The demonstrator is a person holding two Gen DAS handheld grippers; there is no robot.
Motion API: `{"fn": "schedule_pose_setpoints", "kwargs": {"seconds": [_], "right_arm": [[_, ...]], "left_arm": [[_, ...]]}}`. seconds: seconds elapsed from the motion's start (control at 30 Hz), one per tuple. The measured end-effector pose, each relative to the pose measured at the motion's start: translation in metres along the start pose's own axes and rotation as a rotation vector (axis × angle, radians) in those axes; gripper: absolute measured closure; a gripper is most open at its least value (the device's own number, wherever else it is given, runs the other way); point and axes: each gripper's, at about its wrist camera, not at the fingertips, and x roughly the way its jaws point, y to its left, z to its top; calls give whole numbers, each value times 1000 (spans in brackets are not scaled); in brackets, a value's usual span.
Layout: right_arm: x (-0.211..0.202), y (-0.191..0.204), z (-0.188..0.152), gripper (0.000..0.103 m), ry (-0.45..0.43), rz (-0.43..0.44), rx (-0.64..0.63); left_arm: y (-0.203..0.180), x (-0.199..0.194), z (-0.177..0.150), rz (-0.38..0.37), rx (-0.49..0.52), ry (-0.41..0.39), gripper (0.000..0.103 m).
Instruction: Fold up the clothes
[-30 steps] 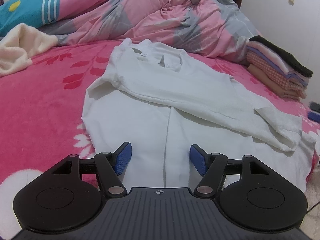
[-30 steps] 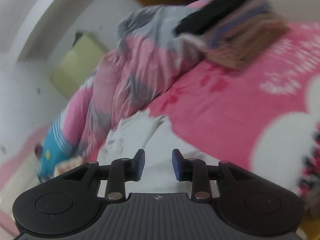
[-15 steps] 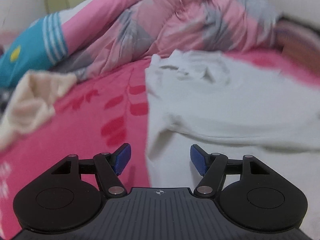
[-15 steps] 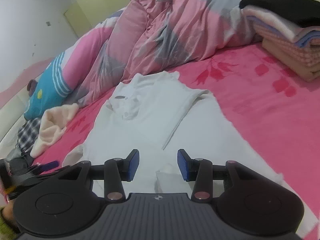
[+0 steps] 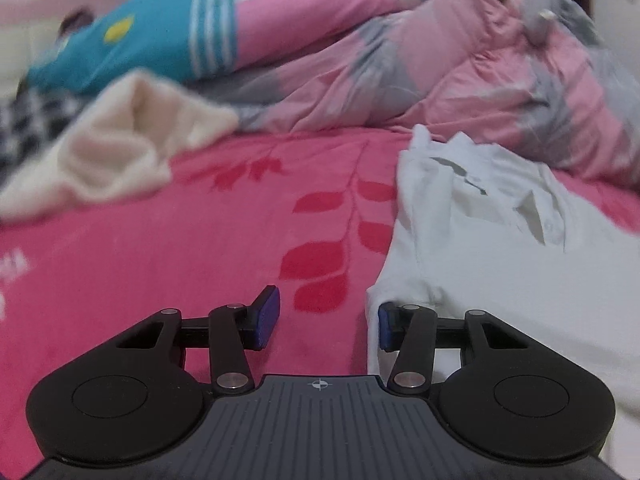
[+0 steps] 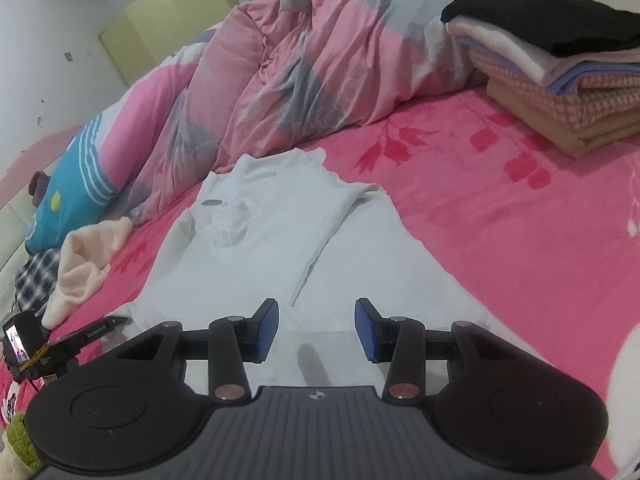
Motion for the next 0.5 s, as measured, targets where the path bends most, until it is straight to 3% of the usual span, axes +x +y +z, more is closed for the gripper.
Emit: {"fn": "schedule_pose_setpoints", "kwargs": {"seconds": [0.1,0.23,0.37,0.5], "right_arm": [[-2,0,-2,58,-3,2,2],[1,8,10,58,8,23,-18],[24,44,43,58,46,164,-58],[99,98,78,58,178,355,-72]], "left_arm": [[11,5,-1,-37,-109,45,53],[10,5,-4,-42,-104,29,51],[8,5,-6,-47,-86,19,46],[7,5,-9,-61,-76,5,41]]}}
